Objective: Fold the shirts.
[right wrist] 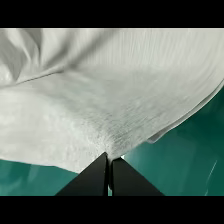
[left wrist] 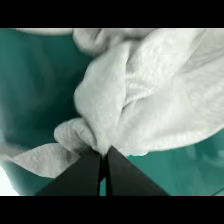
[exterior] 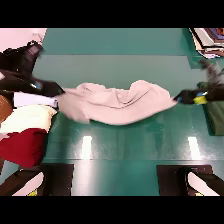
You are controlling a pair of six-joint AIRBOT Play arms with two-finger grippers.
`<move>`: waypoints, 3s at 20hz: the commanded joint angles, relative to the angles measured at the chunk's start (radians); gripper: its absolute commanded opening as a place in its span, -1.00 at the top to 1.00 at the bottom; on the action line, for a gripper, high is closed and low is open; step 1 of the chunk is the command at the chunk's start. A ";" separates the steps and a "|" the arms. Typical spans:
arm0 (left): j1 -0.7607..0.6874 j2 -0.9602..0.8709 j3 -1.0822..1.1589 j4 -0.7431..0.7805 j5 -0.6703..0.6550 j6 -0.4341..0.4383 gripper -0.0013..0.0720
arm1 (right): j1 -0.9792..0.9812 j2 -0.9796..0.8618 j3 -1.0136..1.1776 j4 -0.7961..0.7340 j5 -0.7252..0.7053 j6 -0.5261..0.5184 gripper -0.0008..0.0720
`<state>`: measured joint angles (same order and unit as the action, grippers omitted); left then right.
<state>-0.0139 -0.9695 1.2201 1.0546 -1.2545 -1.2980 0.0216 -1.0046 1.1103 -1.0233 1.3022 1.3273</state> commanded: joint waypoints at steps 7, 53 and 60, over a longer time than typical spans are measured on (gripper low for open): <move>0.000 0.152 0.761 0.058 -0.072 -0.163 0.90 | -0.001 0.251 0.607 -0.321 -0.009 0.097 0.93; 0.008 -0.657 0.221 0.109 -0.089 -0.086 -0.32 | -0.010 -0.644 0.459 -0.405 0.113 0.124 -0.08; 0.008 -0.235 -0.344 0.080 -0.028 -0.143 -0.33 | -0.115 -0.364 0.182 -0.174 0.115 0.050 -0.08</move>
<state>-0.0067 -1.3521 1.1000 1.1683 -1.3170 -1.4113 -0.0536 -1.4639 1.3941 -1.2903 1.4311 1.4021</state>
